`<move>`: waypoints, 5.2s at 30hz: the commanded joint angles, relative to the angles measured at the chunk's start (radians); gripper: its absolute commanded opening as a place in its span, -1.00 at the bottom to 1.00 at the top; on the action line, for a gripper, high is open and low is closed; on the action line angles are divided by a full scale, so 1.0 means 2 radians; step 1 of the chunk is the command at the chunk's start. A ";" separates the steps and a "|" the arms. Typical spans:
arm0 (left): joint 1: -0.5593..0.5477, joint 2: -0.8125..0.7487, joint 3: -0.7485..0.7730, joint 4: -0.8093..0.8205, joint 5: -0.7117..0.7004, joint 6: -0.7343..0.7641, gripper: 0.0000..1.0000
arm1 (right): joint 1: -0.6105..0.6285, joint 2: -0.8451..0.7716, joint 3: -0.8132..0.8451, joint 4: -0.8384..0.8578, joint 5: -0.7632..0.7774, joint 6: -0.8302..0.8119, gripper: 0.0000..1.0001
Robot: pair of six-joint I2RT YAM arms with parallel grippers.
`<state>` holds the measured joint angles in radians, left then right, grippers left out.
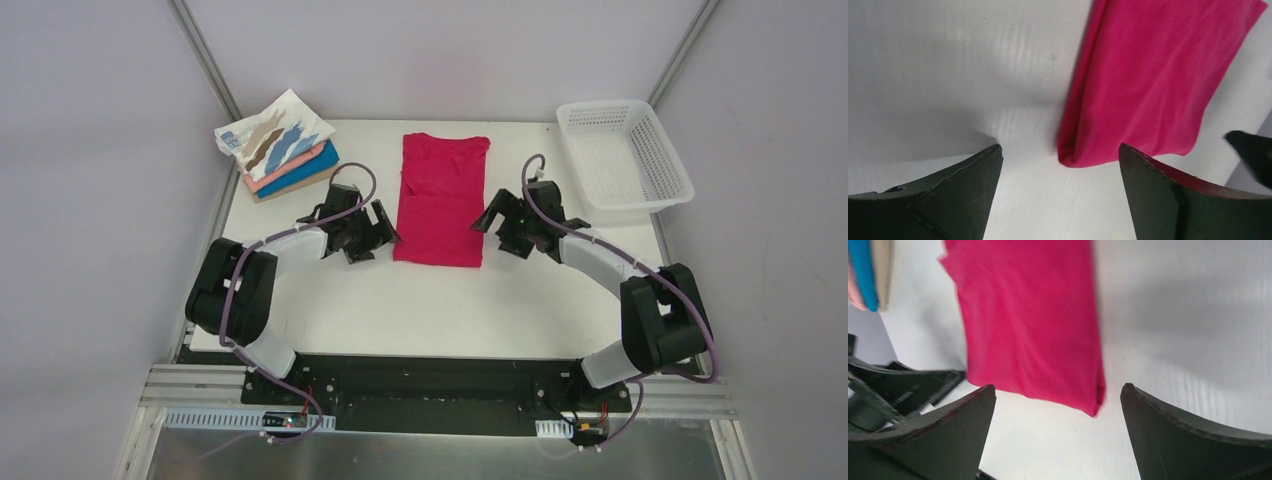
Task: Fold and stack the t-shirts
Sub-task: Fold the folded rectangular tshirt in 1/3 of the way, then grab one side of the 2/3 rectangular tshirt with both arms, then fold the long partially folded tshirt into a neat square
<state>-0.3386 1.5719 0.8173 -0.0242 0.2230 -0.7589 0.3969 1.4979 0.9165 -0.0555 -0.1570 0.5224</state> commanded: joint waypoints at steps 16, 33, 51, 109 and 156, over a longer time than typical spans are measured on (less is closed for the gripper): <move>-0.014 0.069 -0.015 0.055 0.051 -0.021 -0.30 | -0.008 0.021 -0.086 0.047 -0.058 0.091 0.91; -0.020 0.059 -0.025 0.053 0.033 -0.015 -1.00 | -0.003 0.072 -0.090 0.073 -0.097 0.118 0.38; -0.032 -0.035 -0.081 0.052 0.031 -0.012 -1.00 | 0.015 0.044 -0.098 0.001 -0.124 0.094 -1.00; -0.041 -0.267 0.006 -0.009 -0.039 0.033 -1.00 | -0.058 -0.027 0.137 -0.251 -0.305 -0.028 -1.00; 0.007 0.096 0.209 0.014 -0.045 0.054 0.24 | -0.134 0.223 0.223 -0.095 -0.292 0.061 0.24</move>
<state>-0.3481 1.7771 1.1793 -0.0036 0.1295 -0.6617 0.1627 1.9301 1.2728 -0.2668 -0.7574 0.6384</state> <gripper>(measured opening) 0.450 0.430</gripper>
